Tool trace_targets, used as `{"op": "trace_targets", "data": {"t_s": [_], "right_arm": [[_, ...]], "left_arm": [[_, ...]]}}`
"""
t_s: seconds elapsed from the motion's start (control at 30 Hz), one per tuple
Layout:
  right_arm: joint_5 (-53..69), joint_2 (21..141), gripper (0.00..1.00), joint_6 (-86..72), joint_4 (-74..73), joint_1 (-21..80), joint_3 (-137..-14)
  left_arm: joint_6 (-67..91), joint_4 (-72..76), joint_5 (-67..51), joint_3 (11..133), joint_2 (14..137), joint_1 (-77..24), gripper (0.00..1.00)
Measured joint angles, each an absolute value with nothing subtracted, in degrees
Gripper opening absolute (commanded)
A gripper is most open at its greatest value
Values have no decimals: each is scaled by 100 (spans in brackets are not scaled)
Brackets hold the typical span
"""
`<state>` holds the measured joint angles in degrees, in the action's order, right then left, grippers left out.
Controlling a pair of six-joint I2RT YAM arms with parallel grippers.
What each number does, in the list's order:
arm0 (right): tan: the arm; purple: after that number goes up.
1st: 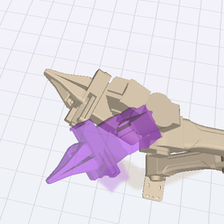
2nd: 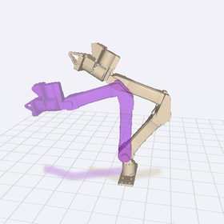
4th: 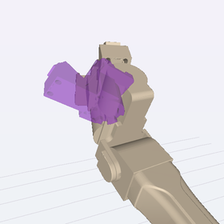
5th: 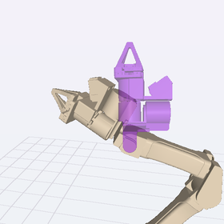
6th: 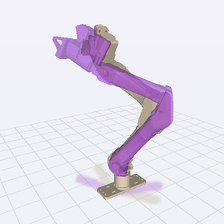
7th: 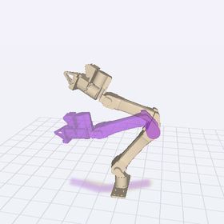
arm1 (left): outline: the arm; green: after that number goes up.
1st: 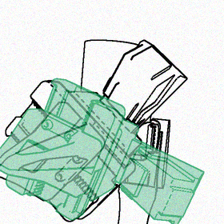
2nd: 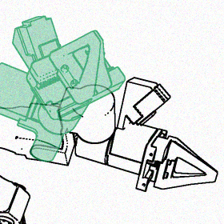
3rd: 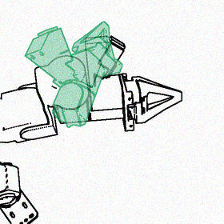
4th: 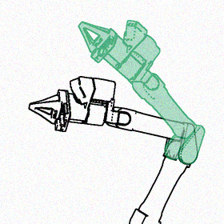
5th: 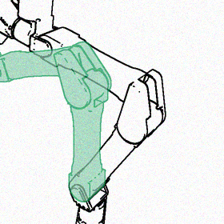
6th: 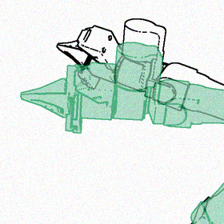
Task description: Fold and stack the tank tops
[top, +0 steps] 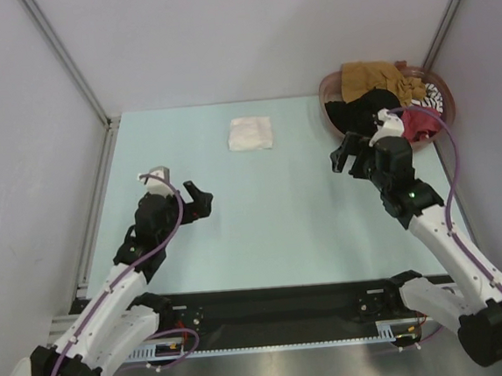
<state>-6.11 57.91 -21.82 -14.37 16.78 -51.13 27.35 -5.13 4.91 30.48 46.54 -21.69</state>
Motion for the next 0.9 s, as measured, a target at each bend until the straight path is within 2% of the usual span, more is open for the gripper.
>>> {"op": "trace_targets", "data": {"t_s": [0.2, 0.47, 0.57, 0.73, 0.9], "right_arm": [[-1297, 4685, 100, -2335, -1590, 1680, -4309], [-1815, 4626, 100, -2436, -1772, 1568, -4265], [-1839, 5347, 100, -2429, -2021, 1295, -4856], [-2150, 7612, 100, -2351, -2298, 1063, -6984], [-2163, 9247, 99, -2353, -2497, 816, -8219]], "left_arm": [[2670, -342, 545, 2482, 3946, -2187, 100], [2493, -130, 727, 1793, 3564, -2196, 100], [2475, -89, 744, 1756, 3546, -2196, 100], [2434, -27, 753, 1756, 3548, -2200, 100], [2432, -5, 788, 1756, 3551, -2200, 100]]}}
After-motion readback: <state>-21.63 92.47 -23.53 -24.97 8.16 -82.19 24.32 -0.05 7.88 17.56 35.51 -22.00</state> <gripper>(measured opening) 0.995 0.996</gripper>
